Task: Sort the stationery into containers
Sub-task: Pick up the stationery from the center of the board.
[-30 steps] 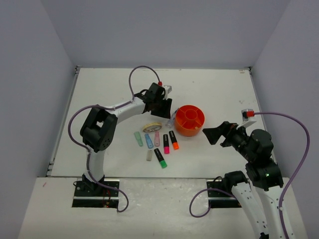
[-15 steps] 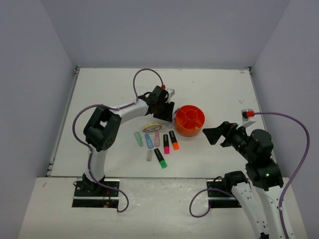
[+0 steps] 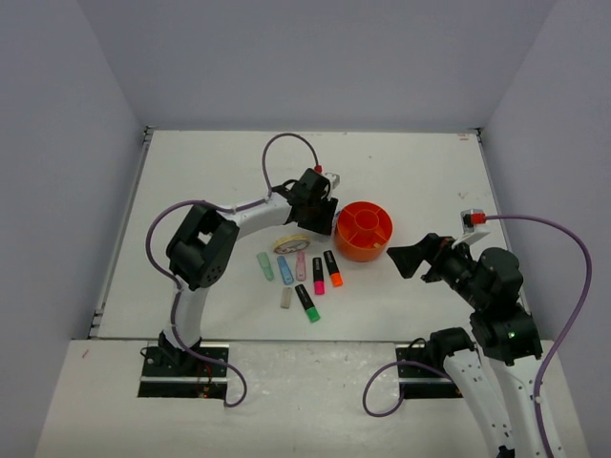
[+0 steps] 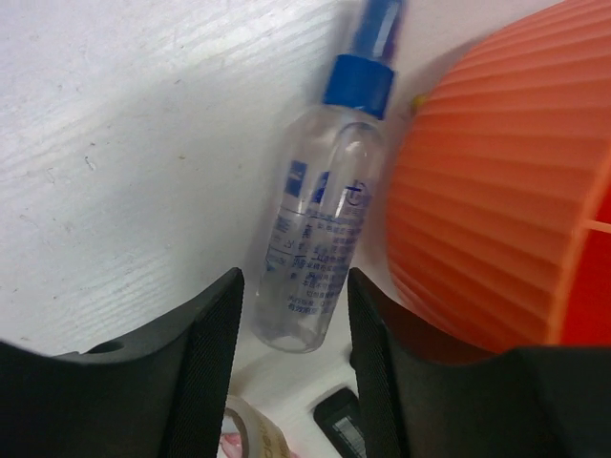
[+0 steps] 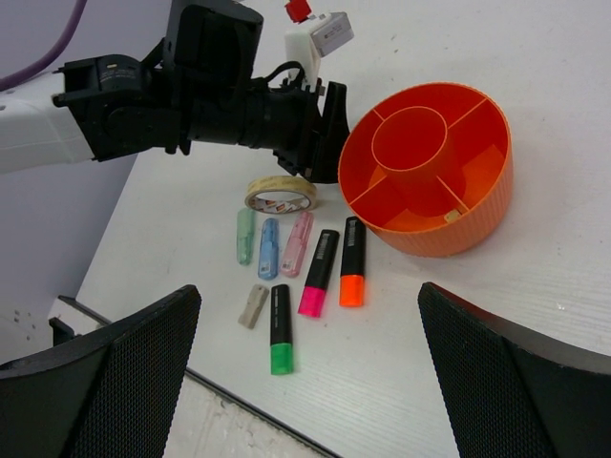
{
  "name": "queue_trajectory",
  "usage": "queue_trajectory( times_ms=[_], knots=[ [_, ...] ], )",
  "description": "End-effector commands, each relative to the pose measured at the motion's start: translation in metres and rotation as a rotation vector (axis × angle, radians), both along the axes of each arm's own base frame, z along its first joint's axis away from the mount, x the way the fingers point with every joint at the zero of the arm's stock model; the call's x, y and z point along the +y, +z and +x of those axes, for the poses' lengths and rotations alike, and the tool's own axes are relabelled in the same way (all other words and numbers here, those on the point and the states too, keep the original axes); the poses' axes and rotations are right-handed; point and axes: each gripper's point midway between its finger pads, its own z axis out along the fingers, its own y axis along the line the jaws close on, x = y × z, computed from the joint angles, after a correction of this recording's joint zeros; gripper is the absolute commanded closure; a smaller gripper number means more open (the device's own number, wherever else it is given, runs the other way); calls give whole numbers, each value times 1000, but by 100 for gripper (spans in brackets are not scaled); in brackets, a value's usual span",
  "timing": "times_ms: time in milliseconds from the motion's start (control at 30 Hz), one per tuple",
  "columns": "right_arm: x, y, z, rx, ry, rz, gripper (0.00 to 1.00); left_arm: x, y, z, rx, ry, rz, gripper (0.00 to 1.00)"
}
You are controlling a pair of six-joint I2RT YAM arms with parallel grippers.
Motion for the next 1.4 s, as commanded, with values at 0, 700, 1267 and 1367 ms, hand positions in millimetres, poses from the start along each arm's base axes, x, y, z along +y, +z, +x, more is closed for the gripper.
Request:
queue_trajectory(
  times_ms=[0, 700, 1267, 1367],
  knots=[
    [6, 1, 0, -8, 35, 9, 1, 18, -19, 11, -17, 72, 106, 51],
    [9, 1, 2, -12, 46, 24, 1, 50, 6, 31, -124, 200, 237, 100],
    [14, 12, 2, -38, 68, 61, 1, 33, 145, 24, -379, 235, -180, 100],
    [18, 21, 5, -48, 80, 80, 1, 26, 174, 5, -415, 160, -297, 100]
  ],
)
